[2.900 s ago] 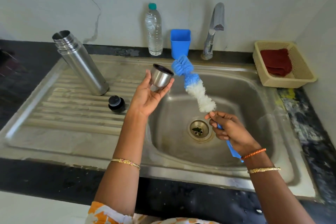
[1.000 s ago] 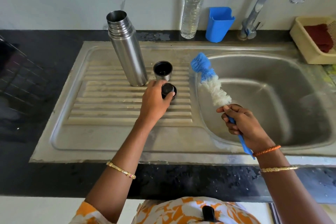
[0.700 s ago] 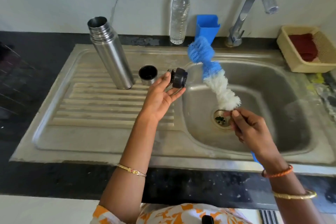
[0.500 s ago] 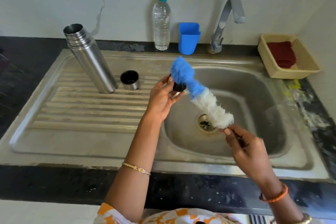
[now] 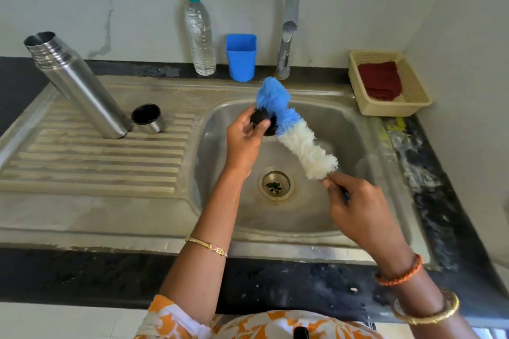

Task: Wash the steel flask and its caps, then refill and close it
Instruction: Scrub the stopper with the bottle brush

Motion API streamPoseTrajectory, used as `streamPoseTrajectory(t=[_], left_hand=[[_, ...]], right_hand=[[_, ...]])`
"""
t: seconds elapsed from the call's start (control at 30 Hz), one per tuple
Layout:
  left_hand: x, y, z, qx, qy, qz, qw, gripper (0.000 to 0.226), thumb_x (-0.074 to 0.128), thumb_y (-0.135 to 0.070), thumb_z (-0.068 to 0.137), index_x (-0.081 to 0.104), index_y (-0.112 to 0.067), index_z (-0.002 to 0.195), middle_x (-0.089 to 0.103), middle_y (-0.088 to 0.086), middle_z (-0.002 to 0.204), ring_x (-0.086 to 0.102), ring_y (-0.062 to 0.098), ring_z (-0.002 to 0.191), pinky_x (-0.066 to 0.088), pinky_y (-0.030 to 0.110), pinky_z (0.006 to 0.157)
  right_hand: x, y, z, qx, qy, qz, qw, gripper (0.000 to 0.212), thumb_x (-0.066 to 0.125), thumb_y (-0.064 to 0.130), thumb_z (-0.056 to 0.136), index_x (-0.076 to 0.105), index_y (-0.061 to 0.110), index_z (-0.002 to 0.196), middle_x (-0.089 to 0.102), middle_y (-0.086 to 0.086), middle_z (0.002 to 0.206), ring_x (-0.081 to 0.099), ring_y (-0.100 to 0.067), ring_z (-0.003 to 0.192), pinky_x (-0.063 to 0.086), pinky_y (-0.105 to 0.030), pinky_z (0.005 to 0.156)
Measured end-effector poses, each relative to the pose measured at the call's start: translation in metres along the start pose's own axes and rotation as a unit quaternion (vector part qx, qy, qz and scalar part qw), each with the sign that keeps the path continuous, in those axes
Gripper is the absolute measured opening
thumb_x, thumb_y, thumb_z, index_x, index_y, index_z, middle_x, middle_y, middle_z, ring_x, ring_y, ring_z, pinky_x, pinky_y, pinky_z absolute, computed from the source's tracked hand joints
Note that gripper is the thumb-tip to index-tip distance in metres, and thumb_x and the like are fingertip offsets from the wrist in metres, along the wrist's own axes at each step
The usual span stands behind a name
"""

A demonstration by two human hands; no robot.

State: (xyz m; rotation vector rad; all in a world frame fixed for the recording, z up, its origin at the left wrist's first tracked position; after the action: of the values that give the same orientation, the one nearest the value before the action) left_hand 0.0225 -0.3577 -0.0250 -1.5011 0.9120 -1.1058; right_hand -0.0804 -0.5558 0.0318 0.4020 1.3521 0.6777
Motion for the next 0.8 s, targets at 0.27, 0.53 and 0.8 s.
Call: streamPoseTrajectory(t=[0.27, 0.53, 0.8], left_hand=[[0.03, 0.005, 0.002, -0.027, 0.006, -0.056, 0.998, 0.051, 0.058, 0.004, 0.092, 0.044, -0.003, 0.14, 0.064, -0.007, 0.108, 0.066, 0.007, 0.098, 0.056, 0.029, 0.09], [0.014, 0.0, 0.023, -0.044, -0.074, -0.133, 0.987, 0.038, 0.058, -0.003, 0.094, 0.053, -0.001, 0.132, 0.061, 0.016, 0.129, 0.066, 0.026, 0.107, 0.06, 0.034, 0.078], [0.021, 0.002, 0.025, -0.049, -0.094, -0.178, 0.978, 0.037, 0.059, -0.002, 0.093, 0.052, 0.001, 0.129, 0.062, 0.014, 0.127, 0.065, 0.025, 0.107, 0.06, 0.034, 0.078]], right_hand=[[-0.008, -0.016, 0.027, 0.029, 0.021, 0.01, 0.999, 0.021, 0.054, 0.006, 0.091, 0.064, -0.003, 0.075, 0.04, 0.002, 0.045, 0.043, -0.013, 0.05, 0.032, -0.011, 0.047], [0.013, -0.014, 0.014, 0.026, 0.027, 0.037, 0.999, 0.02, 0.055, 0.009, 0.092, 0.062, 0.006, 0.073, 0.049, -0.001, 0.05, 0.048, -0.02, 0.057, 0.039, -0.026, 0.053], [0.013, -0.011, 0.034, 0.021, 0.007, 0.021, 1.0, 0.019, 0.053, 0.01, 0.092, 0.065, 0.007, 0.077, 0.046, 0.005, 0.051, 0.046, -0.016, 0.047, 0.043, -0.03, 0.053]])
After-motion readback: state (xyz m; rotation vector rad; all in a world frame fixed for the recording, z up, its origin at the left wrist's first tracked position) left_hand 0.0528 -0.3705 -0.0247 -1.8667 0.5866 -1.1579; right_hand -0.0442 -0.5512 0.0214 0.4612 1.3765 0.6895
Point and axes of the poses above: each hand's wrist, its own z-axis towards the middle knuckle, its own x-axis out of the palm, y = z × x, the point moved 3 cm from there along z, towards the middle knuckle
